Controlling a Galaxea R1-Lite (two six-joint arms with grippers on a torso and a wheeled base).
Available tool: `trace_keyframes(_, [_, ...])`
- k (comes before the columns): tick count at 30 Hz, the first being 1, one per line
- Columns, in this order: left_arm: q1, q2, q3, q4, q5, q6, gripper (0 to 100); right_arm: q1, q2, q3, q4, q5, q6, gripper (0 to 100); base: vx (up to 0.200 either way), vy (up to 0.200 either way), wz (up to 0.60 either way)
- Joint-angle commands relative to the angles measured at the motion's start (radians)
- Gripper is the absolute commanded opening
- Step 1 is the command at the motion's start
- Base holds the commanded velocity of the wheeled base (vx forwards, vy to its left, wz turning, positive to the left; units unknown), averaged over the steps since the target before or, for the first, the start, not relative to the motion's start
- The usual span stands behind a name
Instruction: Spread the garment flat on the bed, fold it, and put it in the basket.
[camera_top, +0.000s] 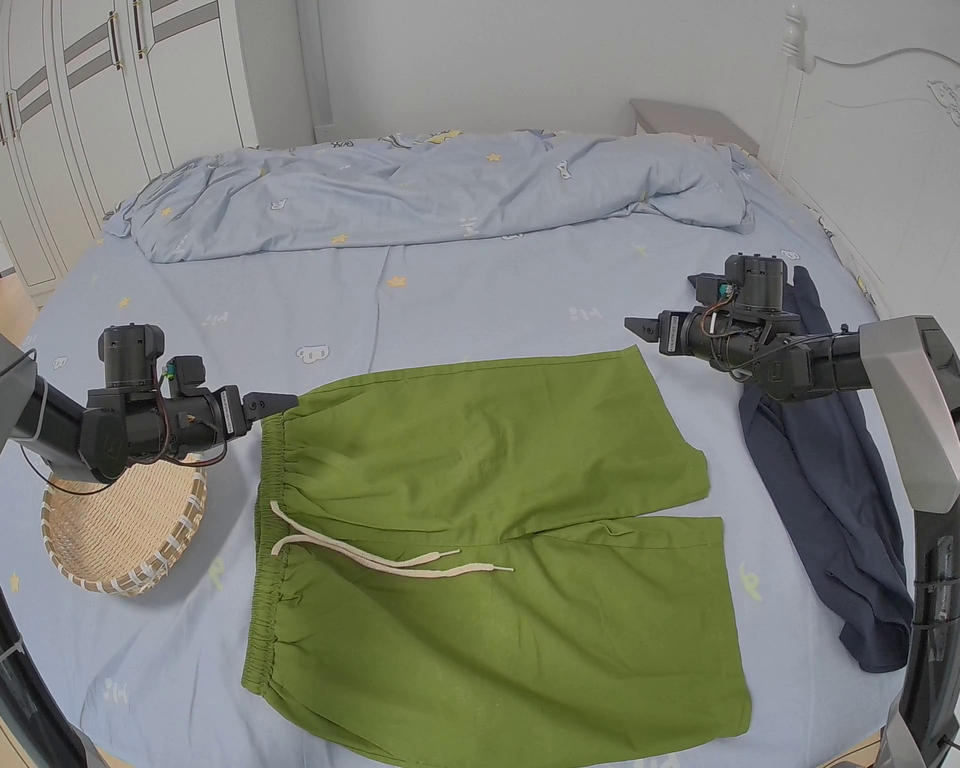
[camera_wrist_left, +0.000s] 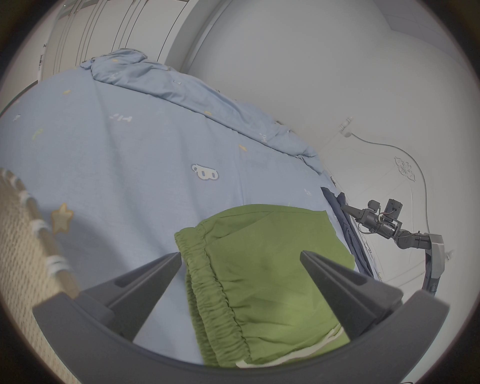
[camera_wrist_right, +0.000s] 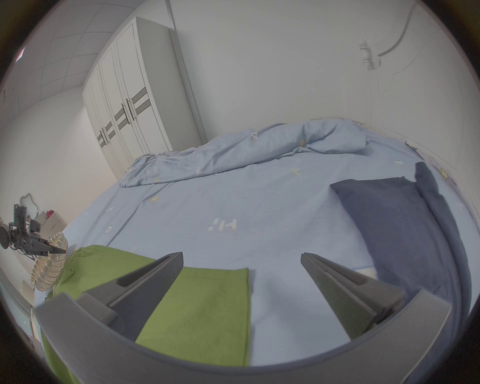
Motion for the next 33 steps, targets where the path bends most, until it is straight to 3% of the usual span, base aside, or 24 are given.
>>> trace_keyframes(1, [-0.008,-0.139,0.101,0.000,0.009,-0.002,100,-0.012,-0.149,0.137,-0.001,-0.032,0.005,100,0.000,0.000,0.00])
trace_keyframes(5, [-0.016,-0.219,0.207,0.000,0.006,-0.017,100,-0.024,-0.291,0.328,0.005,-0.029,0.016,100,0.000,0.000,0.00])
trace_keyframes(7, [-0.016,-0.274,0.319,0.000,0.000,-0.027,100,-0.021,-0.427,0.529,0.009,-0.014,0.071,100,0.000,0.000,0.00])
trace_keyframes(12, [-0.013,-0.338,0.491,0.000,-0.019,-0.039,100,-0.016,-0.602,0.801,0.003,0.073,0.172,100,0.000,0.000,0.00])
trace_keyframes(15, [-0.010,-0.397,0.658,0.000,-0.080,-0.039,100,-0.006,-0.708,0.982,-0.001,0.118,0.200,100,0.000,0.000,0.00])
trace_keyframes(24, [0.004,-0.411,0.906,0.000,-0.114,-0.037,100,0.040,-0.824,1.115,0.002,0.123,0.200,100,0.000,0.000,0.00])
trace_keyframes(33, [0.040,-0.375,0.960,0.000,-0.117,-0.027,100,0.051,-0.835,1.146,-0.003,0.118,0.198,100,0.000,0.000,0.00])
